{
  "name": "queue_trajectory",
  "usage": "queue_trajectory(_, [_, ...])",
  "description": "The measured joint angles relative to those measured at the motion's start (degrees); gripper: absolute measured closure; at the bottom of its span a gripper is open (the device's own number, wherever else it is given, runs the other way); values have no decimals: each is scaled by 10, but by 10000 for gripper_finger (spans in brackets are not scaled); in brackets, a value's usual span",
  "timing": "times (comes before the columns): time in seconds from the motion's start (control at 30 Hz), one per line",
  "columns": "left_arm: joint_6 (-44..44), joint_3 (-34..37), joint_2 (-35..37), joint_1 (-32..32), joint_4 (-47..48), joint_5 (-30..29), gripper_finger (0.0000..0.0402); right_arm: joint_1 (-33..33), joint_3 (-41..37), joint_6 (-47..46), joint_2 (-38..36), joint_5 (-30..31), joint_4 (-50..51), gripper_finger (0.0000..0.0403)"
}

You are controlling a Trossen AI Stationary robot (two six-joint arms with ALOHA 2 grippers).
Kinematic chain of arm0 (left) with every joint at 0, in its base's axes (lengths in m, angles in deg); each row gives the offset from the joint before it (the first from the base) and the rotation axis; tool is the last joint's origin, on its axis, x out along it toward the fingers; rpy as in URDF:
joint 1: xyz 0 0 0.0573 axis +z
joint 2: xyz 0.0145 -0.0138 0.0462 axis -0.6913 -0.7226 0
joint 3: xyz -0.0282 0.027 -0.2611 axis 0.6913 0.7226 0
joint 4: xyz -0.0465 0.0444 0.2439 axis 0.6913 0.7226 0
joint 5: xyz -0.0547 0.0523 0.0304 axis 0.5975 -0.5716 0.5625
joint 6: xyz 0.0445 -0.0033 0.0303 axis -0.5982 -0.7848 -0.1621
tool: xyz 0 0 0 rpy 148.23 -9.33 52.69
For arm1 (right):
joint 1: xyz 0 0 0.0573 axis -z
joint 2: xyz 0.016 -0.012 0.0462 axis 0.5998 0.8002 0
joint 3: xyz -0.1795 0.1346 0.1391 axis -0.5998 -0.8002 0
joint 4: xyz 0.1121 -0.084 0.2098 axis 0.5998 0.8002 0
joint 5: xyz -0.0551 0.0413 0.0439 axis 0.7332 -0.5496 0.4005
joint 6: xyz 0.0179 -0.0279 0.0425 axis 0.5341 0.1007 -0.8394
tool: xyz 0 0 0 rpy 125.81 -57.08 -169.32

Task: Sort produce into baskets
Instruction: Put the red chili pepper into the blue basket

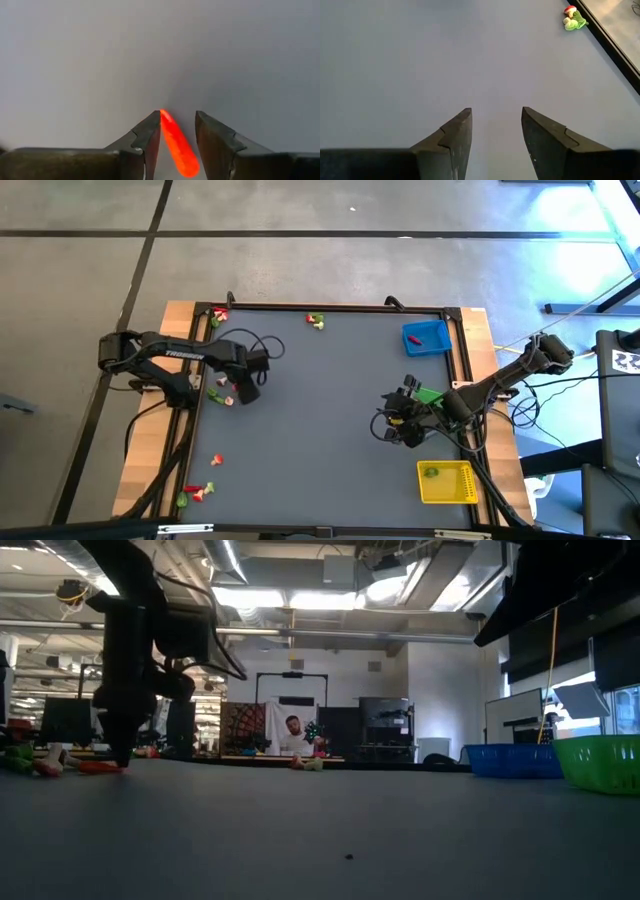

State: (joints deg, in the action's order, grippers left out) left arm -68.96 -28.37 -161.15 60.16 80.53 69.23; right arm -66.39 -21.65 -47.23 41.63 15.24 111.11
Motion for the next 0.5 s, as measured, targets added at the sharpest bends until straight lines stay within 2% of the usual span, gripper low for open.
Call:
queue_trajectory(0.17, [45,0,0,2,8,1,284,0,0,0,0,0,0,233])
queue_trajectory(0.33, [91,2,0,2,61,6,284,0,0,0,0,0,0,233])
queue_trajectory(0.5, [98,35,1,2,16,43,284,0,0,3,0,1,0,233])
